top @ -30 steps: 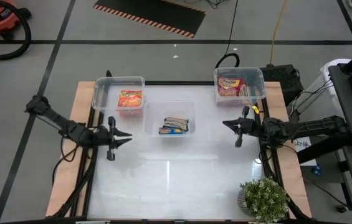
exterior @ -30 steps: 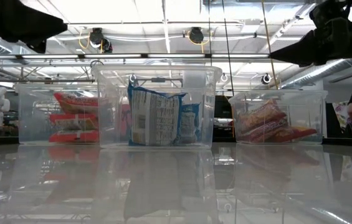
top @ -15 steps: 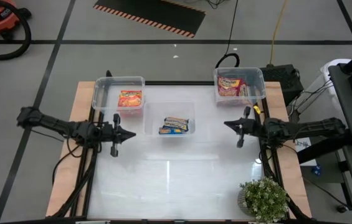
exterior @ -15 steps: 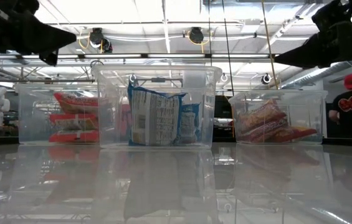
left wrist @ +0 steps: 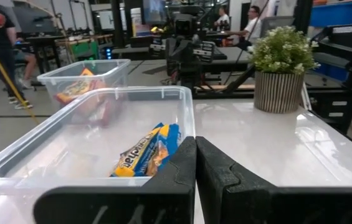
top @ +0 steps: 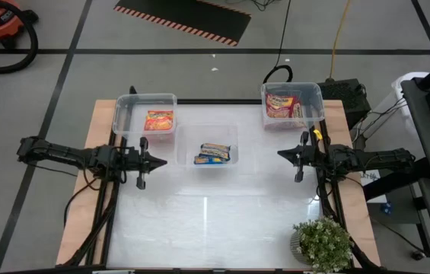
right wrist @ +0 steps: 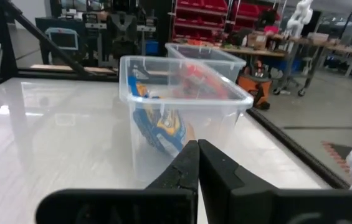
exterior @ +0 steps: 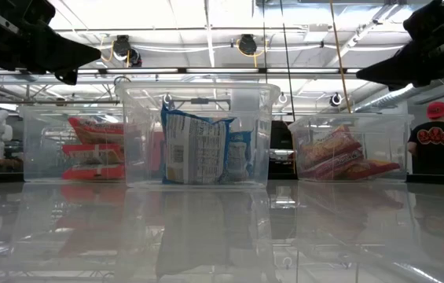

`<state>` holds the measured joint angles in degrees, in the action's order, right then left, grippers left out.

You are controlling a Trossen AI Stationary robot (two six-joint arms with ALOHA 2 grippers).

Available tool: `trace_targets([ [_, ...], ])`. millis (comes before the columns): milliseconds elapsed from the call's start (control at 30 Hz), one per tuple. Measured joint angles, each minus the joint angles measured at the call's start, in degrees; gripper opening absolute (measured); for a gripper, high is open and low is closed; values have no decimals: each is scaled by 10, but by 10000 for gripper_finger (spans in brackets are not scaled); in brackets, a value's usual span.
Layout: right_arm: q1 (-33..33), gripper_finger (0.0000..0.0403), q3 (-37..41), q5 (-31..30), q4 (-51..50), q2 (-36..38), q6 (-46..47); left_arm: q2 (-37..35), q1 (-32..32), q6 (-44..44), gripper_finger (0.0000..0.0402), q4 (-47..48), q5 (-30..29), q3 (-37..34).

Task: Sort Maruchan noodles
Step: Return to Home Position

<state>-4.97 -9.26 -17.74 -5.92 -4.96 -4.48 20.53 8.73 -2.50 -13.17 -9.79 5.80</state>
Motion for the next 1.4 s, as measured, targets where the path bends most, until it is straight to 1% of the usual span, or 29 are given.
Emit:
trace_targets([
  [100, 0, 0, 0, 0, -21, 10, 8, 0, -16, -4, 4, 0, 20, 0],
  [233, 0, 0, 0, 0, -38, 24, 18, 0, -39, -5, 4, -3, 28, -4],
  [467, 0, 0, 0, 12, -72, 49, 29, 0, -75, 10, 4, -15, 30, -47],
  [633, 0, 0, 0, 12, -77, 49, 22, 0, -88, 18, 4, -9, 31, -53],
  [800, 0, 0, 0, 12, -75, 49, 13, -1, -88, 20, 4, -19, 31, -53],
  [933, 0, 0, 0, 12, -62, 49, 3, -1, -88, 25, 4, -20, 31, -53],
  [967, 0, 0, 5, 12, -44, 49, 2, -1, -88, 27, 4, -20, 30, -53],
  [1100, 0, 0, 68, 15, 88, 49, -14, -1, -88, 32, 4, -22, 28, -52],
  [1133, 0, 0, 82, 14, 103, 49, -15, -1, -88, 32, 4, -24, 28, -52],
  [1267, 1, 0, 80, 17, 102, 44, -12, -1, -88, 32, 4, -39, 27, -52],
  [1400, 1, 0, 75, 67, 97, 47, -12, -1, -88, 28, 4, -41, 27, -52],
])
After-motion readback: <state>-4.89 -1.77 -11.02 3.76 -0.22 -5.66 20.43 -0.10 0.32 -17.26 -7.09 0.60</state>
